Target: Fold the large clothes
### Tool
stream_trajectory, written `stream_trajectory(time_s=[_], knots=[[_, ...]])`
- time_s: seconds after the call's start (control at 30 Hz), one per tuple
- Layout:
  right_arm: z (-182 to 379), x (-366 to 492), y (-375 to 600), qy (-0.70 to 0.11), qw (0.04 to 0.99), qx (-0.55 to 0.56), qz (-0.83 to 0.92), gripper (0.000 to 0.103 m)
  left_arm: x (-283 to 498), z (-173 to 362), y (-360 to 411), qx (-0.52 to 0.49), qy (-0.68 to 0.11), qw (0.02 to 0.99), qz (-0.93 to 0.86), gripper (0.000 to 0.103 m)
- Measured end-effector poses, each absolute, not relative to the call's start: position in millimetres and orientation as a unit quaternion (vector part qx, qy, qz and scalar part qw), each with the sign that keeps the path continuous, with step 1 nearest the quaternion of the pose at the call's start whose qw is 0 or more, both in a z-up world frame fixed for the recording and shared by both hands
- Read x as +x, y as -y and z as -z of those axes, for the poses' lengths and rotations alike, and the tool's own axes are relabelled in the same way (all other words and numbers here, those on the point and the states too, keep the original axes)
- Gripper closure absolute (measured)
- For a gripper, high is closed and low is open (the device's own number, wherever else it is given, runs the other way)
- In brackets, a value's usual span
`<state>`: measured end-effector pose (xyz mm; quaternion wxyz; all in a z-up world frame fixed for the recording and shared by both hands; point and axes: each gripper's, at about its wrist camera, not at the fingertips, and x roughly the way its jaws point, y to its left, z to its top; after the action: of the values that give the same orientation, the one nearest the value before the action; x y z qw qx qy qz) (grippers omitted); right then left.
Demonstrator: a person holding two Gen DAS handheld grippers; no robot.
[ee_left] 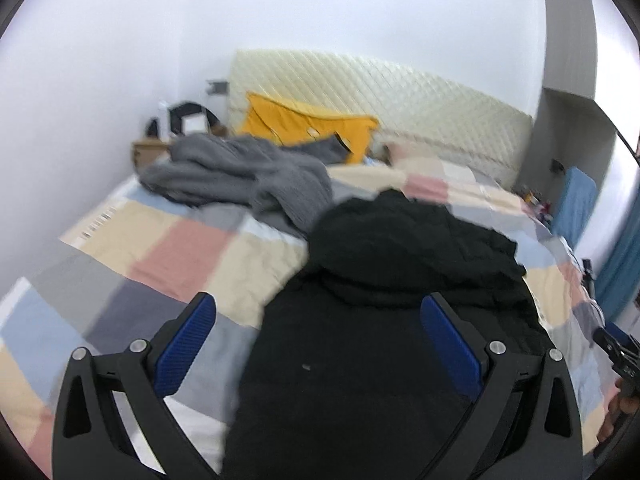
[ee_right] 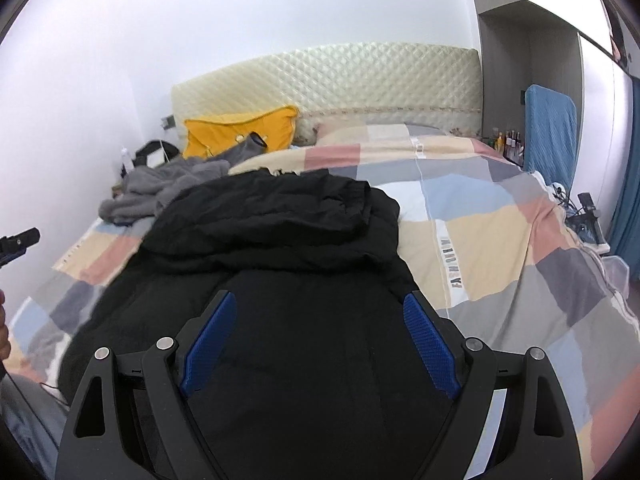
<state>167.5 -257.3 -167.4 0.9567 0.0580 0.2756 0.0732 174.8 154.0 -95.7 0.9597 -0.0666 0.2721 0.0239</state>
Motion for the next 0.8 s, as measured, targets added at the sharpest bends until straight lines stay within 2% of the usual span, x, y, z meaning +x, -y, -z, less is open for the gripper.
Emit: stream_trajectory(time_s=[0.17, 0.33, 0.53, 0.67, 0.8], knots=[[172, 161, 280, -0.278, 0.948, 0.138, -0.064, 0.018, 166, 67, -193, -0.081, -0.283, 0.955, -0.017, 0.001], [176, 161, 290, -0.292, 0.94, 0.168, -0.059, 0.018, 155, 47, -237, -0.095, -0.307, 0.947, -0.015, 0.001], [162, 158, 292, -0.306, 0.935, 0.157, -0.081, 0.018, 136, 35, -298, -0.132, -0.327, 0.935, -0.025, 0.001], [149, 153, 307, -0.331, 0.925, 0.154, -0.107, 0.018, 130, 12, -332, -0.07, -0.32, 0.94, -0.089, 0.001], [149, 153, 338, -0.378, 0.903, 0.152, -0.139, 0.018, 134, 21, -365, -0.105, -0.368, 0.922, -0.057, 0.001]])
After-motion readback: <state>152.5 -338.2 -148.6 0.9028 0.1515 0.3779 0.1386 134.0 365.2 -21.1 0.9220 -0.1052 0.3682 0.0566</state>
